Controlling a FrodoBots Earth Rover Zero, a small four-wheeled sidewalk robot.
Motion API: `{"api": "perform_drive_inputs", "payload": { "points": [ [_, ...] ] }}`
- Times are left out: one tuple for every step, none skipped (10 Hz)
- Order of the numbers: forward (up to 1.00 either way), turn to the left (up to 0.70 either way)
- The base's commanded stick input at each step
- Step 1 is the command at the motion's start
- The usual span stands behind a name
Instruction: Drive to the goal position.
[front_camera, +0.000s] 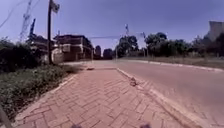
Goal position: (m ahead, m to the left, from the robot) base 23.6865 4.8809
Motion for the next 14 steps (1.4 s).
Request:
{"api": "perform_drive_inputs", "payload": {
  "points": [
    [0.30, 0.00],
    [0.30, 0.00],
    [0.30, 0.00],
    [0.30, 0.00],
    [0.30, 0.00],
    [0.30, 0.00],
    [0.30, 0.00],
    [0.30, 0.00],
    [0.30, 0.00],
    [0.30, 0.00],
    [0.30, 0.00],
    [0.30, 0.00],
    [0.30, 0.00],
    [0.30, 0.00]
  ]
}}
